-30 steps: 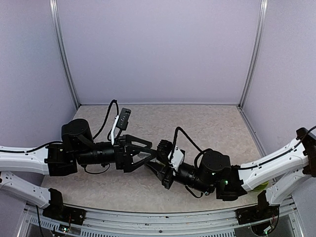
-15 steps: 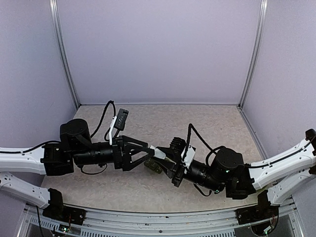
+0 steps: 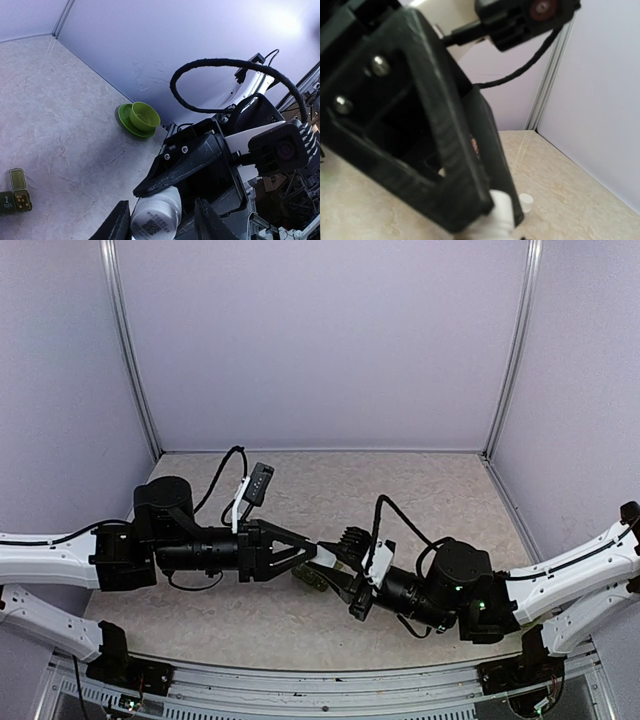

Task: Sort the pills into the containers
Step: Pass from the right arm to the left

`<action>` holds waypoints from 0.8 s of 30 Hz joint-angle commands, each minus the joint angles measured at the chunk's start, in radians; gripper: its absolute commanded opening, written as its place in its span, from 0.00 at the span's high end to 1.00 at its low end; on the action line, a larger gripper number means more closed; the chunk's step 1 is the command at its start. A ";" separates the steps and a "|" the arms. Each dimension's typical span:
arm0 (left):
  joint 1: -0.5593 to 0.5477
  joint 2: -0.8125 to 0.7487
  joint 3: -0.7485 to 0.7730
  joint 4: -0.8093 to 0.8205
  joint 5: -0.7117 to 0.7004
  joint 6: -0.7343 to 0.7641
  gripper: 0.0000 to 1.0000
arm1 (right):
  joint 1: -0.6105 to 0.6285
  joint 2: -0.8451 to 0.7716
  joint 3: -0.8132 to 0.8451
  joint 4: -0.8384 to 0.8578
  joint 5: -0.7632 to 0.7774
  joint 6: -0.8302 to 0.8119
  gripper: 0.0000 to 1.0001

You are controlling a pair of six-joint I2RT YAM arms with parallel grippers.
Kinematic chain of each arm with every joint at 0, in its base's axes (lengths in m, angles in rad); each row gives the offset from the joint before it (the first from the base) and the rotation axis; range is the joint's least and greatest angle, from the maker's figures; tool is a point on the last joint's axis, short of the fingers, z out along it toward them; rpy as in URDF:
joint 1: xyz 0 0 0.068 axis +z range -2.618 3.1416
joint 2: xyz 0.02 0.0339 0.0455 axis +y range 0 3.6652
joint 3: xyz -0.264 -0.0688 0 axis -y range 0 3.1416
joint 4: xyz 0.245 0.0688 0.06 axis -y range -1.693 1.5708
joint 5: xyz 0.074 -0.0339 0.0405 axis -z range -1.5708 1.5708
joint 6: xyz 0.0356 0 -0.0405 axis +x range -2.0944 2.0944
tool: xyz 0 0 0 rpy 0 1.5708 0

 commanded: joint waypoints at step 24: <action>-0.006 0.012 -0.016 0.184 0.187 0.174 0.91 | -0.003 -0.080 -0.050 0.001 -0.056 0.293 0.81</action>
